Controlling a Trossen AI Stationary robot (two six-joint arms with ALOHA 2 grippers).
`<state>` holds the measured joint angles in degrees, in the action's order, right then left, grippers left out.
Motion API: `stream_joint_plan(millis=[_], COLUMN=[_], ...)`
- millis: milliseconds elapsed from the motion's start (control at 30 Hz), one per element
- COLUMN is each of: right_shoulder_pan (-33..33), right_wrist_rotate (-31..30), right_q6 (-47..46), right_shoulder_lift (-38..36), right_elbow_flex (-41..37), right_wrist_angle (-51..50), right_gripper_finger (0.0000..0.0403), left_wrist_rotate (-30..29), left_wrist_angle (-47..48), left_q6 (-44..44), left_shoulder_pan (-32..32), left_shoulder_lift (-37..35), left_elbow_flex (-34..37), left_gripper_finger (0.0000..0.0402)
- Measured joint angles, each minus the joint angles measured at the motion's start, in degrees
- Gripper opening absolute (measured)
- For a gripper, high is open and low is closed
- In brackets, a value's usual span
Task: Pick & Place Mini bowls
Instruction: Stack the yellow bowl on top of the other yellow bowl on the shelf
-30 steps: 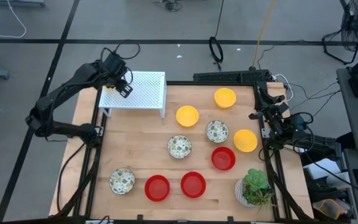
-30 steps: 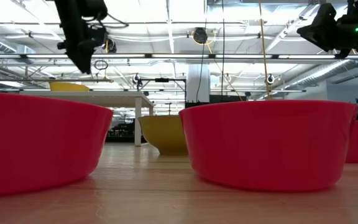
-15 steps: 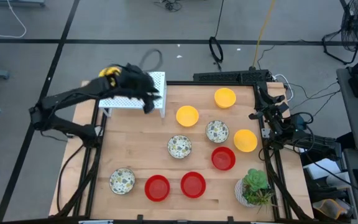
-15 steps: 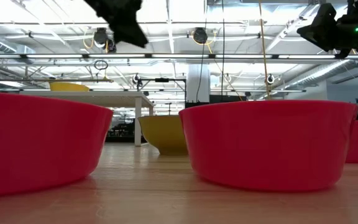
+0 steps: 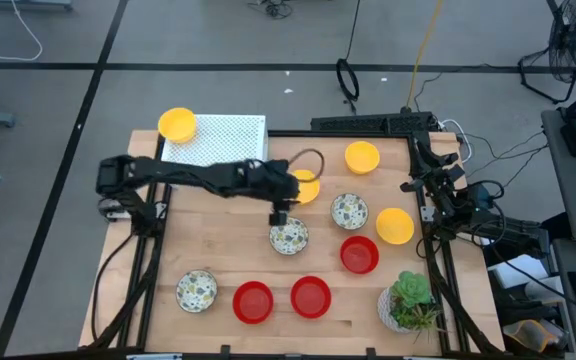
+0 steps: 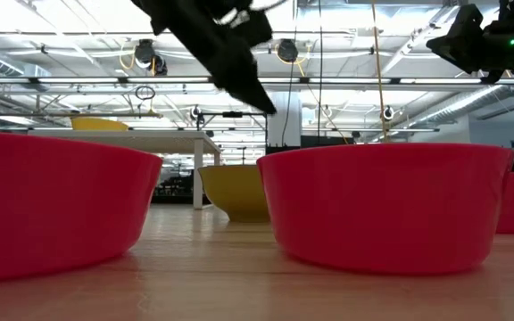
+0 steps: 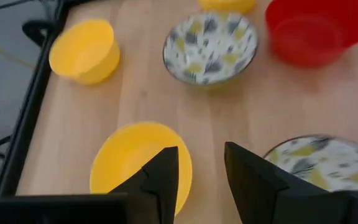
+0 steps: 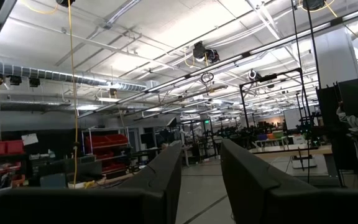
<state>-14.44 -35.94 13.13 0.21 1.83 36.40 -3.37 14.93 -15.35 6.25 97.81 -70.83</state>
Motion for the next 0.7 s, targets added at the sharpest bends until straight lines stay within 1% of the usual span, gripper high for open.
stream_joint_plan(millis=[100, 200, 367, 533, 700], right_shoulder_pan=[0.00, 0.01, 0.01, 0.00, 0.01], right_wrist_rotate=[0.00, 0.00, 0.00, 0.00, 0.00], right_q6=[0.00, 0.00, 0.00, 0.00, 0.00], right_shoulder_lift=[-0.01, -0.01, -0.01, 0.00, -0.01], right_elbow_flex=[0.00, 0.00, 0.00, 0.00, 0.00], right_wrist_angle=[0.00, 0.00, 0.00, 0.00, -0.01], right_gripper_finger=[0.0102, 0.0102, 0.0102, 0.0102, 0.0102], left_wrist_rotate=[-3.38, -4.14, -4.21, -4.63, -2.95], left_wrist_angle=[-0.87, -1.48, -1.27, -1.67, -1.94], left_q6=[0.00, 0.14, -1.15, -1.47, -1.50], left_shoulder_pan=[-0.56, -0.71, -0.48, 0.70, 1.28], left_shoulder_lift=[3.74, 6.47, 9.38, 10.82, 12.21], left_elbow_flex=[0.01, 0.04, 0.04, 0.03, 0.07], left_gripper_finger=[0.0134, 0.0134, 0.0134, 0.0134, 0.0134])
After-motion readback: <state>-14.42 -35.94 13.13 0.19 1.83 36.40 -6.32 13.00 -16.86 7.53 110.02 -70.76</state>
